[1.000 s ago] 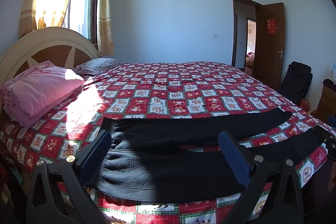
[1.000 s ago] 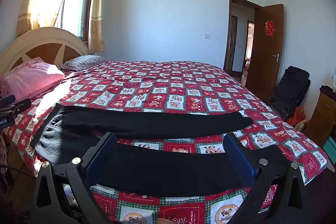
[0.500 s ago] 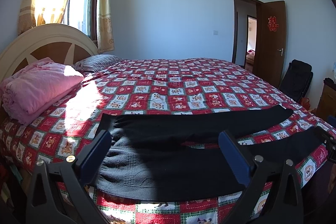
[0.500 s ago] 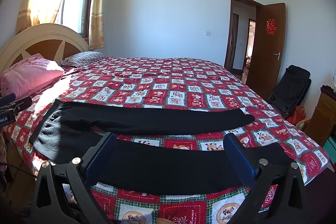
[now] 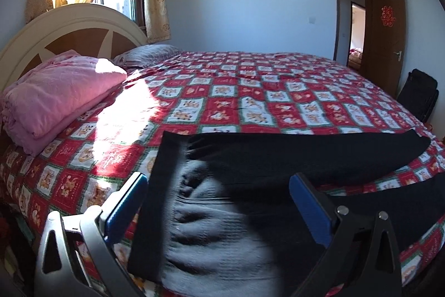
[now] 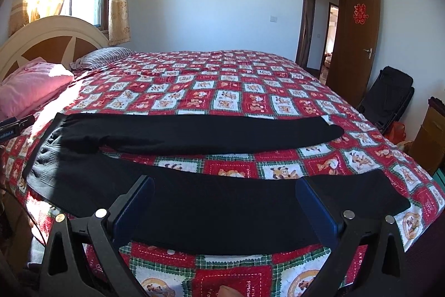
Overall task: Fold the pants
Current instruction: 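Lower the left tool onto the pants waistband and close it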
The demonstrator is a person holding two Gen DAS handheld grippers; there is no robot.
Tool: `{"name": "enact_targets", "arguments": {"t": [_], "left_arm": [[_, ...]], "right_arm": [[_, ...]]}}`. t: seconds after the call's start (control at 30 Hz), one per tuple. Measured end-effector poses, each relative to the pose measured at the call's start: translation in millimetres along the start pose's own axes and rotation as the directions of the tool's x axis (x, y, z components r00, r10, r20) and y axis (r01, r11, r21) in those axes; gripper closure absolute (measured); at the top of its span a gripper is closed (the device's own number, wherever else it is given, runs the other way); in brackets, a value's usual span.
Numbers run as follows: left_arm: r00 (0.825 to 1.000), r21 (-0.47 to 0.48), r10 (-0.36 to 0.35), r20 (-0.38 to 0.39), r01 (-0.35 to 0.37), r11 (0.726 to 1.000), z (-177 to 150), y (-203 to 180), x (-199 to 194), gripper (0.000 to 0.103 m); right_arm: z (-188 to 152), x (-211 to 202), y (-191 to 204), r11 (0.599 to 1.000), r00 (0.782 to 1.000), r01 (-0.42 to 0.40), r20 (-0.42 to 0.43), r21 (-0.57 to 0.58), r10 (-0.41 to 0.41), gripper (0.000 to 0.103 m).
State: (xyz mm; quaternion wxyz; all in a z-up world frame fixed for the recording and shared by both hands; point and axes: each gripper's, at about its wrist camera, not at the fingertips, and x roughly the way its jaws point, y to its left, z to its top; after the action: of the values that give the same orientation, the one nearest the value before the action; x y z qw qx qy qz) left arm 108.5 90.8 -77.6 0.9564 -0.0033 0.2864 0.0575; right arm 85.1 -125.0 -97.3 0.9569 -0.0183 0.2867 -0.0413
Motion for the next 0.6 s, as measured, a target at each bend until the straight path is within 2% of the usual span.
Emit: {"name": "enact_targets", "arguments": {"t": [0.07, 0.13, 0.27, 0.37, 0.43, 0.5, 0.57, 0.6], "left_arm": [[0.998, 0.043, 0.064, 0.005, -0.064, 0.997, 7.1, 14.9, 17.9, 0.0], [0.996, 0.077, 0.092, 0.001, -0.092, 0.993, 14.7, 28.1, 36.5, 0.0], [0.993, 0.094, 0.107, -0.055, -0.102, 0.99, 26.9, 46.8, 80.1, 0.0], [0.992, 0.062, 0.08, -0.102, -0.074, 0.995, 33.0, 55.5, 109.1, 0.0], [0.99, 0.049, 0.073, -0.123, -0.067, 0.997, 36.5, 57.8, 125.9, 0.003], [0.988, 0.029, 0.055, -0.148, -0.051, 0.998, 39.2, 62.2, 142.4, 0.007], [0.983, 0.009, 0.029, -0.182, -0.028, 1.0, 39.8, 64.4, 157.1, 0.013], [0.98, 0.005, 0.022, -0.196, -0.022, 1.0, 40.2, 65.2, 164.2, 0.015]], "right_arm": [[-2.9, 12.1, -8.1, 1.0, 1.0, -0.001, -0.026, 0.024, 0.002, 0.001], [-4.5, 25.4, -17.2, 0.999, 0.998, -0.001, -0.058, 0.05, 0.004, 0.001], [-1.1, 50.9, -33.3, 0.997, 0.994, 0.016, -0.106, 0.07, -0.008, 0.001], [8.1, 63.6, -43.1, 0.998, 0.993, 0.022, -0.118, 0.059, -0.015, 0.001], [16.8, 72.1, -50.3, 0.998, 0.992, 0.035, -0.127, 0.053, -0.028, 0.002], [27.2, 80.6, -60.1, 0.998, 0.991, 0.041, -0.133, 0.056, -0.033, 0.006], [35.9, 90.0, -69.2, 0.997, 0.989, 0.043, -0.144, 0.061, -0.034, 0.021], [40.2, 95.4, -74.2, 0.997, 0.988, 0.045, -0.153, 0.06, -0.035, 0.024]]}}
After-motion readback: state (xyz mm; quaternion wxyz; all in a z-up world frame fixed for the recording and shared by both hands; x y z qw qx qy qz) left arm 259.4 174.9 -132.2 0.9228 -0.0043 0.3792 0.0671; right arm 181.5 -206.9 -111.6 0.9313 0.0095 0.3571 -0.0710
